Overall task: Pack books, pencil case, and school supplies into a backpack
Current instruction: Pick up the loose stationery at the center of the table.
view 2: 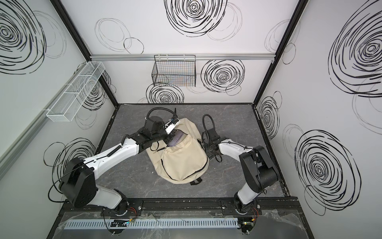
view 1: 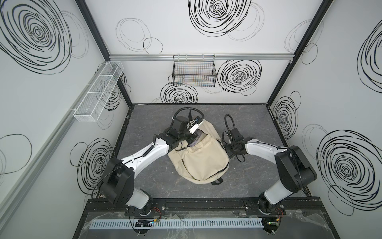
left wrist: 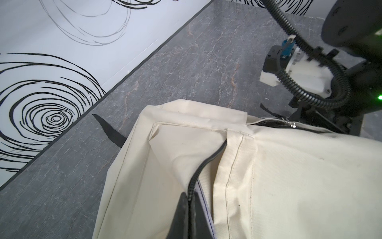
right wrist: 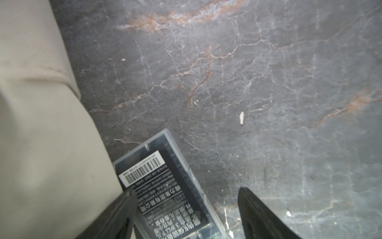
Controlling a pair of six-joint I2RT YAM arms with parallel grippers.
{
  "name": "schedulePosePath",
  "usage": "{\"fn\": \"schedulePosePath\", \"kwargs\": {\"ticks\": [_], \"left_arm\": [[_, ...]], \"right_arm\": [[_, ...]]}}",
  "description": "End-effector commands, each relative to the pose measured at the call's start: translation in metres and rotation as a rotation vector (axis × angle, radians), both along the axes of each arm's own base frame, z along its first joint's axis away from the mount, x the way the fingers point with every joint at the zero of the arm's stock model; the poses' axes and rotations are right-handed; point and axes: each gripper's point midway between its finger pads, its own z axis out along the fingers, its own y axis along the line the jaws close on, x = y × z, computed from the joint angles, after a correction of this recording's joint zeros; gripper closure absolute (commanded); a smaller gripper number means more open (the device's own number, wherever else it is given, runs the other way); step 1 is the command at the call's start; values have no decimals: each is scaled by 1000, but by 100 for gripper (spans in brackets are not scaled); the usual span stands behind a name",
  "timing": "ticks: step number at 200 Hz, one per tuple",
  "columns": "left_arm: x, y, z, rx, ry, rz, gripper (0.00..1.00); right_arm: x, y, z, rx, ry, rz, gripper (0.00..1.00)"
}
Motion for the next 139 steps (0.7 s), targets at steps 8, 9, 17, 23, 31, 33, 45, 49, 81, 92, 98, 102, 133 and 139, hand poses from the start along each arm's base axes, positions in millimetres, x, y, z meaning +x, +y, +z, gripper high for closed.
{"fn": "schedulePosePath", "kwargs": {"ticks": [8, 9, 17, 23, 31, 33, 45, 49, 81, 92, 98, 102, 133, 139], "left_arm": [[9, -3, 25, -53, -71, 7, 100], [10, -3, 25, -53, -72, 8, 100], [10, -3, 25, -53, -70, 7, 100], [10, -3, 25, -54, -70, 7, 100], [9, -3, 25, -53, -71, 7, 100], [9, -3, 26, -54, -71, 7, 100], [9, -2, 26, -53, -71, 9, 100], [9, -2, 26, -52, -71, 10, 100], [9, -3, 28, -57, -73, 6, 100], [9, -3, 27, -57, -74, 7, 100], [9, -3, 27, -56, -73, 7, 100], [9, -3, 27, -55, -73, 7, 100], [9, -2, 24, -49, -69, 9, 100], [9, -2, 25, -50, -70, 8, 100]], "right_arm": [[-13, -3, -19, -54, 77, 31, 19], [-14, -3, -20, -53, 79, 31, 19], [-15, -3, -20, -49, 85, 28, 19], [-15, -1, -19, -34, 86, 28, 20], [-15, 4, -15, -8, 83, 31, 20], [-15, 5, -13, 1, 81, 31, 20], [-14, 15, -1, 42, 52, 50, 21], [-12, 18, 4, 52, 37, 59, 21], [-6, 29, 29, 44, -23, 109, 19], [-6, 26, 25, 17, -16, 110, 19], [-7, 23, 21, -1, -9, 108, 19], [-7, 20, 18, -16, -2, 106, 18], [-13, 1, -8, -131, 53, 87, 18], [-13, -1, -11, -145, 59, 89, 18]]}}
